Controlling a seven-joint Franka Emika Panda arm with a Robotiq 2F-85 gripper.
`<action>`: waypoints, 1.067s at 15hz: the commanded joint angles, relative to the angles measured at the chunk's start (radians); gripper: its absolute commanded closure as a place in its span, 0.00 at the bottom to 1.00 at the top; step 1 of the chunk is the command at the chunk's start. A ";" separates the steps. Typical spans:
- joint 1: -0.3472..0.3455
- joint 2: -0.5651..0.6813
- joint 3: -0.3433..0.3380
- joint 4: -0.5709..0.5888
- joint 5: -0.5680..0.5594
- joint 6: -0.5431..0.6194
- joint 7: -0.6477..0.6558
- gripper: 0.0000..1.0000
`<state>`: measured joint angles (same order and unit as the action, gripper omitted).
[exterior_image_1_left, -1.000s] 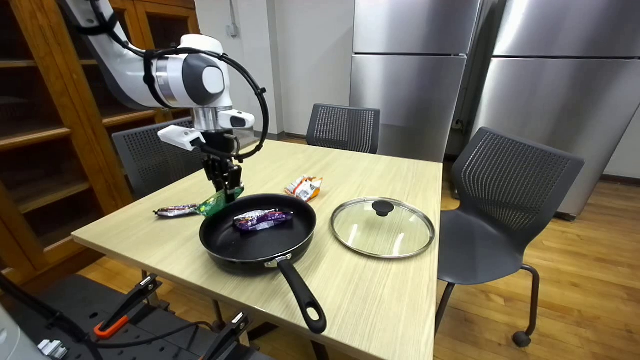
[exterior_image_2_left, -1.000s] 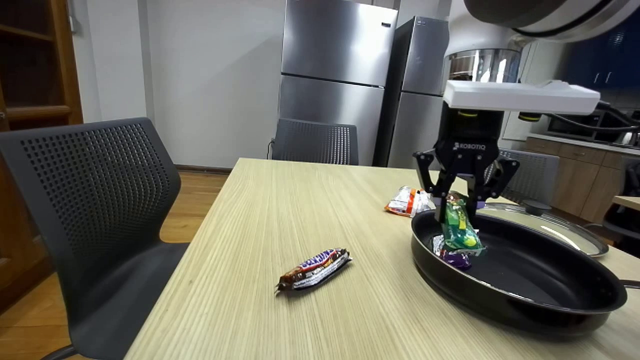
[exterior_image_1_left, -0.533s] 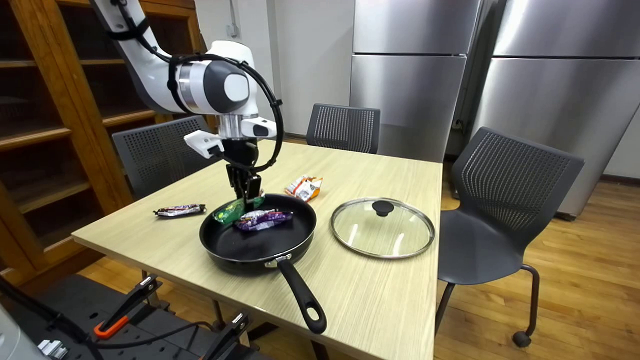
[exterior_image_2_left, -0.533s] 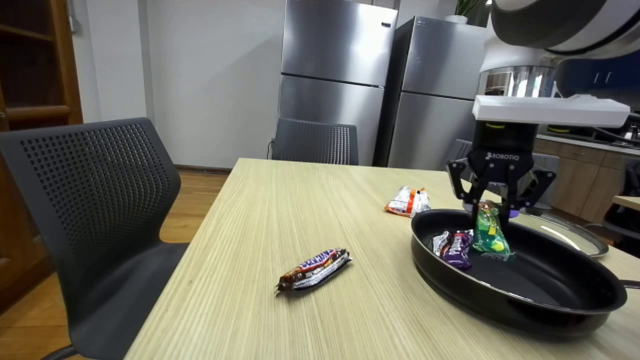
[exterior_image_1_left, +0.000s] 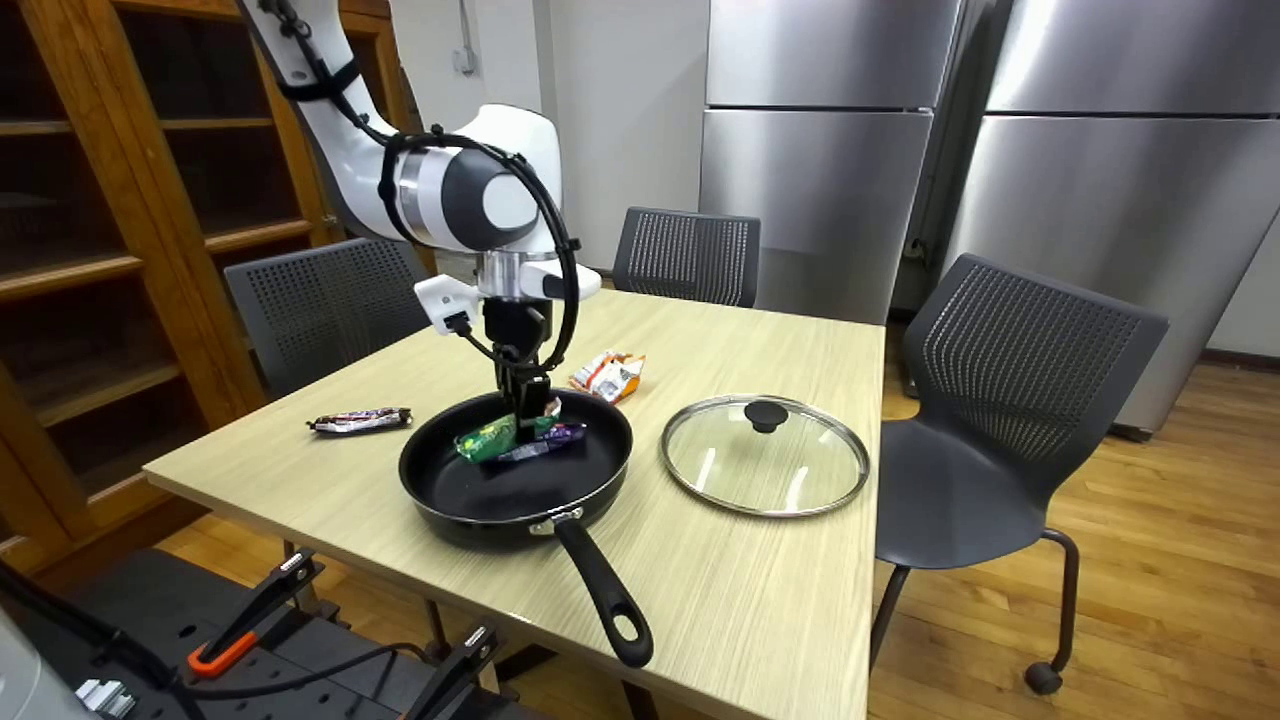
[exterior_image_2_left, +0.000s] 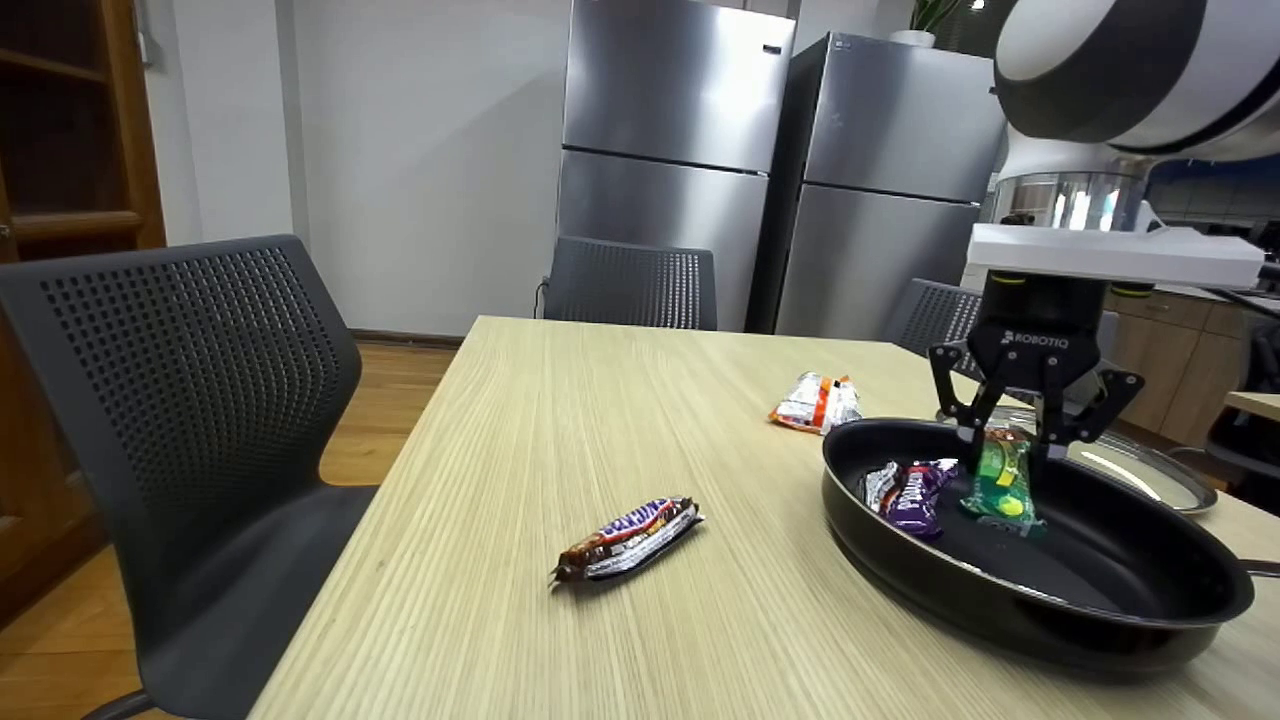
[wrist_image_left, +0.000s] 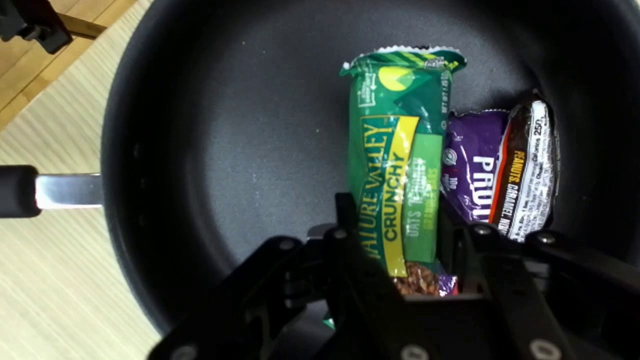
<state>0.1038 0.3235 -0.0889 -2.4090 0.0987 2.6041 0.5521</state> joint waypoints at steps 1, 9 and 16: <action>-0.031 0.060 0.012 0.060 0.059 -0.011 -0.014 0.86; -0.042 0.162 0.016 0.152 0.125 -0.027 -0.025 0.86; -0.029 0.151 0.006 0.138 0.117 -0.021 -0.019 0.13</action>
<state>0.0803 0.4931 -0.0890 -2.2704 0.2018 2.6008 0.5488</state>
